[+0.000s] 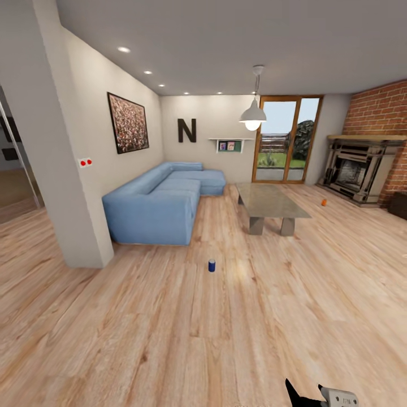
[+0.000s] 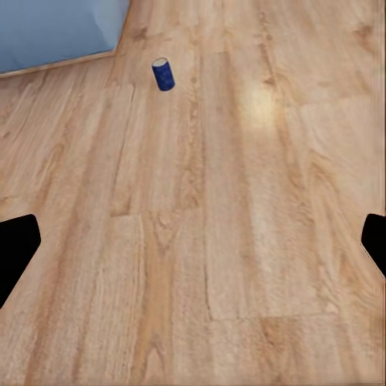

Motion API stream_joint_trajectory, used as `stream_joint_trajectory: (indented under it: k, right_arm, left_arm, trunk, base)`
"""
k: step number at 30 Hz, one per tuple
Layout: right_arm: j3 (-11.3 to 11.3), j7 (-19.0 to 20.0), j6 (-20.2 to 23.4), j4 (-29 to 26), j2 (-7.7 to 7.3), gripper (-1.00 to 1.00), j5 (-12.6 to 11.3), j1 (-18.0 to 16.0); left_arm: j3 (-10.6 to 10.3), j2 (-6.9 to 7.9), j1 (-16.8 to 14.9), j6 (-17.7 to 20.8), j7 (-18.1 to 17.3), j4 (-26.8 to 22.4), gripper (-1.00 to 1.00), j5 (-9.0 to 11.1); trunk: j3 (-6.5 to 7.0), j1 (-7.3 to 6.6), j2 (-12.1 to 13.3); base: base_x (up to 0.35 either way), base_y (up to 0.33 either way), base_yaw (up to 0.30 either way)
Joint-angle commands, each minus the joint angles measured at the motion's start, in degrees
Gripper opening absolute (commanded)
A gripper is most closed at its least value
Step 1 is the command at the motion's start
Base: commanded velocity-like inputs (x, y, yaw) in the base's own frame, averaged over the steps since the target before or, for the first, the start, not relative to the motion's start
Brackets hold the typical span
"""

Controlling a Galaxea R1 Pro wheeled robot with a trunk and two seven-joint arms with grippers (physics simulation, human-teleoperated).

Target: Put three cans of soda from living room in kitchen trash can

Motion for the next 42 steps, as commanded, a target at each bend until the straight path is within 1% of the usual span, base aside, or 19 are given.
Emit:
stream_joint_trajectory:
  k: [1, 12, 19, 28, 42]
  right_arm:
    - [0.00, 0.00, 0.00, 0.00, 0.00, 1.00, 0.00, 0.00]
    - [-0.01, 0.00, -0.02, 0.00, 0.00, 1.00, 0.01, 0.00]
    - [-0.01, 0.00, -0.02, 0.00, 0.00, 1.00, 0.01, 0.00]
    - [-0.01, 0.00, -0.02, 0.00, 0.00, 1.00, 0.01, 0.00]
    - [0.01, 0.00, -0.10, 0.00, 0.08, 1.00, 0.09, 0.00]
  left_arm:
    - [0.00, 0.00, 0.00, 0.00, -0.01, 0.00, 1.00, 0.00]
    - [0.00, 0.00, 0.00, 0.00, -0.04, 0.00, 1.00, 0.00]
    - [0.00, 0.01, 0.00, 0.00, -0.06, 0.00, 1.00, 0.00]
    - [0.00, 0.02, 0.00, 0.04, -0.17, 0.00, 1.00, 0.00]
    - [0.00, 0.02, -0.14, 0.05, -0.24, 0.47, 1.00, 0.06]
  trunk:
    - [0.00, 0.00, 0.00]
    - [0.00, 0.00, 0.00]
    - [0.00, 0.00, 0.00]
    - [0.00, 0.00, 0.00]
    - [0.00, 0.00, 0.00]
  base:
    - [0.000, 0.000, -0.245]
    - [0.005, 0.001, -0.245]
    - [0.139, 0.087, -0.245]
    - [0.229, 0.204, -0.245]
    - [0.222, 0.258, -0.245]
